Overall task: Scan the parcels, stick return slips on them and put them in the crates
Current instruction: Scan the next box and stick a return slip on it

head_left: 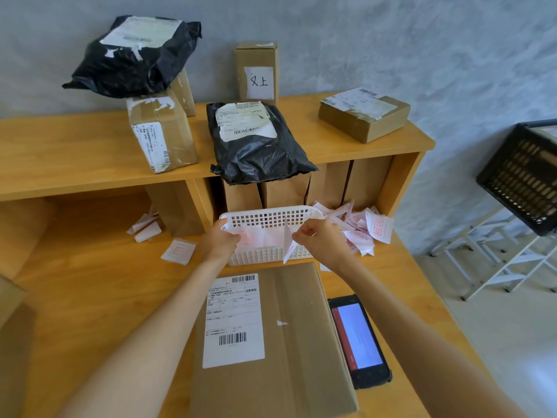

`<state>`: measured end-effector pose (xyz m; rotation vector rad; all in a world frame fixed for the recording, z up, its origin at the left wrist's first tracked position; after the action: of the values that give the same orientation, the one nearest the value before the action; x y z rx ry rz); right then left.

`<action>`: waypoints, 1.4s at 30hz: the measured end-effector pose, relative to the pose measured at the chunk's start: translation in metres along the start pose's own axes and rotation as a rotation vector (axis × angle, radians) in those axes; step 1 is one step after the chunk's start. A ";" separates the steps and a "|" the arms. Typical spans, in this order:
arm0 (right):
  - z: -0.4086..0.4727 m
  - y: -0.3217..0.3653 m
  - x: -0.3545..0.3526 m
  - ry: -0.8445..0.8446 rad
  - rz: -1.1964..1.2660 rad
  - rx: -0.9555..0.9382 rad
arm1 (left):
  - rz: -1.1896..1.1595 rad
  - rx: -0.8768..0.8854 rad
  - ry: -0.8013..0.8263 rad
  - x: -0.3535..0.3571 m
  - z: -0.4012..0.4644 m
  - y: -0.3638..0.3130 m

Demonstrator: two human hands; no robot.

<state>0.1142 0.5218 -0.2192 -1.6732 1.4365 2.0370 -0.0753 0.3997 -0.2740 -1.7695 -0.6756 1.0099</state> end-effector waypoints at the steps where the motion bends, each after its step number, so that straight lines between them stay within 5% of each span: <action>1: -0.003 0.001 0.001 -0.006 0.005 -0.003 | -0.013 0.012 0.000 0.000 -0.005 -0.002; 11: -0.030 0.019 0.023 -0.013 0.047 -0.078 | -0.307 -0.034 0.327 0.028 -0.068 -0.020; 18: -0.052 0.018 0.028 0.030 0.061 -0.113 | -0.571 -0.178 0.339 0.019 -0.086 -0.007; 30: -0.066 -0.020 0.015 -0.100 0.063 0.086 | -0.484 -0.092 0.364 0.009 -0.104 0.000; 42: -0.067 -0.035 0.030 0.020 0.038 0.180 | -0.326 -0.144 0.453 0.012 -0.112 0.014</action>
<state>0.1706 0.4792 -0.2584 -1.6098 1.6159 1.8510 0.0272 0.3520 -0.2683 -1.8495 -0.7251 0.3292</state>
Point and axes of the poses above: each hand's wrist, its own z-axis towards the middle knuckle, its own x-axis out of the palm, y = z × x, the point moved 3 cm from there along z, towards the middle knuckle, and after that the axes turned 13 degrees about -z, right-handed, at the moved point
